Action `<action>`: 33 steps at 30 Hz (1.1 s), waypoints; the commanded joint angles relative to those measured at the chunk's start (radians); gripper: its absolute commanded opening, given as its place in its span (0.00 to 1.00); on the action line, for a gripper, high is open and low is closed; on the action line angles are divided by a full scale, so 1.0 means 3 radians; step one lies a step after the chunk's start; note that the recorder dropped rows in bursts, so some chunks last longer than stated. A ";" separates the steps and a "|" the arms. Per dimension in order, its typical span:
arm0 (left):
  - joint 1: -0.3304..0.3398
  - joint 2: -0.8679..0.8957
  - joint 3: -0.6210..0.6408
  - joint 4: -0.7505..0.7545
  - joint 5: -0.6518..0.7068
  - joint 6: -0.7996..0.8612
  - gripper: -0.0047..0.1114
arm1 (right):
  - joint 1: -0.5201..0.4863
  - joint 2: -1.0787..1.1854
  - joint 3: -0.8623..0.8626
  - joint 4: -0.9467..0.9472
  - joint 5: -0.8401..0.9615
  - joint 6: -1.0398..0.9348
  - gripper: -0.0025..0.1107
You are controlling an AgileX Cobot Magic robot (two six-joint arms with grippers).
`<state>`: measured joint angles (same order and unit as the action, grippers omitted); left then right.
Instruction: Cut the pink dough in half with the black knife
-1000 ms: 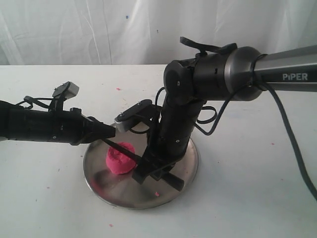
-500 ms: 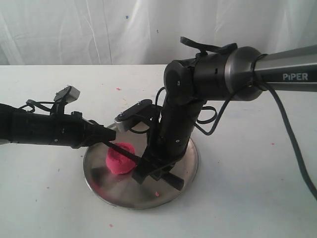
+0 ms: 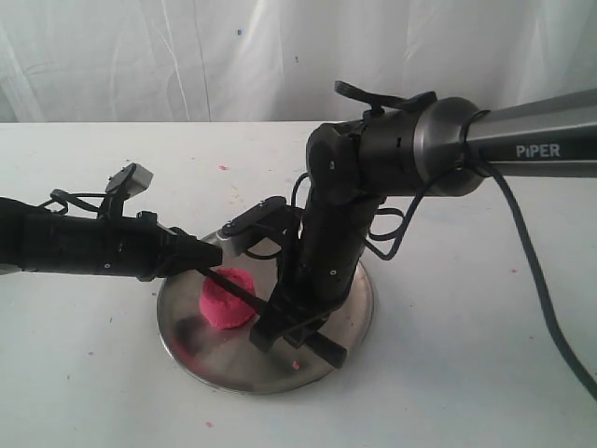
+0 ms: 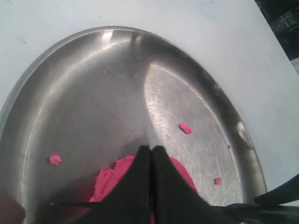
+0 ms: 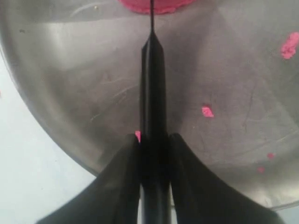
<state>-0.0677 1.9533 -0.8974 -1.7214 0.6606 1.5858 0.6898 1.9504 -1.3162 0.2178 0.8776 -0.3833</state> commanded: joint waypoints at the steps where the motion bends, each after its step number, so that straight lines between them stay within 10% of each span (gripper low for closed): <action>1: -0.0013 0.0037 0.0033 -0.0077 -0.0019 -0.0003 0.04 | 0.0005 0.0047 -0.0028 0.0037 -0.0117 -0.0015 0.02; 33: -0.0013 0.0072 0.0040 -0.0006 -0.0160 -0.0002 0.04 | 0.0005 0.0053 -0.0239 0.0133 0.0039 -0.0015 0.02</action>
<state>-0.0677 1.9555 -0.8974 -1.7214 0.6226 1.5858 0.6898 1.9630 -1.3764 0.2291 0.9289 -0.3840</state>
